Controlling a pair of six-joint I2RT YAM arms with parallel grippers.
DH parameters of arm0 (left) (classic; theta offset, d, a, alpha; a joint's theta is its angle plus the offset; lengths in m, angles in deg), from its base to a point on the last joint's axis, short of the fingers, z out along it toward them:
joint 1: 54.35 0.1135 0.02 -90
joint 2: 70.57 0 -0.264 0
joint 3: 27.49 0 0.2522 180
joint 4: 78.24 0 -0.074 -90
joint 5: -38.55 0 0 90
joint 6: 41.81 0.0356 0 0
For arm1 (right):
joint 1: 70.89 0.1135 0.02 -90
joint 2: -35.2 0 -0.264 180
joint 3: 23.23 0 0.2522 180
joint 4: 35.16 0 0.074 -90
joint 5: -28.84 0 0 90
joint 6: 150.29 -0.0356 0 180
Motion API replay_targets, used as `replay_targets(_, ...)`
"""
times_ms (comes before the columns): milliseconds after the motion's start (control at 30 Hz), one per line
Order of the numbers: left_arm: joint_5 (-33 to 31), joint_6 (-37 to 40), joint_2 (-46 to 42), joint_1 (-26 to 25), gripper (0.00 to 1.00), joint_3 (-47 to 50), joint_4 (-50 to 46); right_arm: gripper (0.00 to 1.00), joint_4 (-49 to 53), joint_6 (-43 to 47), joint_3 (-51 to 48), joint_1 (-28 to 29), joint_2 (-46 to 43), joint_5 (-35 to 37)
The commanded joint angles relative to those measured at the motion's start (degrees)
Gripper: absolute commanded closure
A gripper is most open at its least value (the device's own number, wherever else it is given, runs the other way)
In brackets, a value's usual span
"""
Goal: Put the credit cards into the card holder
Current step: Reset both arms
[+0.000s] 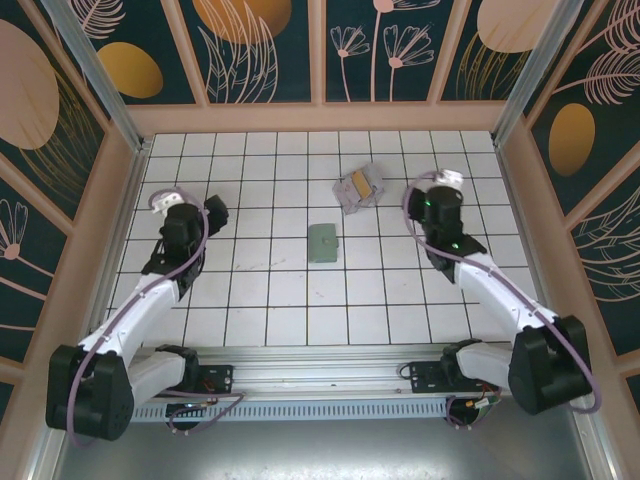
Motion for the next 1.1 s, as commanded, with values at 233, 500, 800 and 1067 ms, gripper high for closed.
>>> replay_targets(233, -22.0, 16.7, -2.5, 1.3, 0.02, 17.4, 30.9, 0.14, -32.6, 3.3, -18.3, -12.7, 3.4, 8.3)
replay_targets(500, -11.8, 23.1, 8.6, 6.5, 0.02, 26.4, 58.1, 0.13, -54.6, 9.2, -25.2, -13.5, 13.1, 4.5)
replay_targets(800, 5.9, 31.3, 27.9, 8.4, 0.01, 25.5, 81.7, 0.14, -64.3, 12.8, -28.1, -14.5, 17.9, -6.6)
replay_targets(1067, 5.9, 30.7, 25.4, 8.6, 0.01, 21.1, 68.3, 0.14, -64.9, 11.1, -27.0, -17.7, 21.6, -12.6)
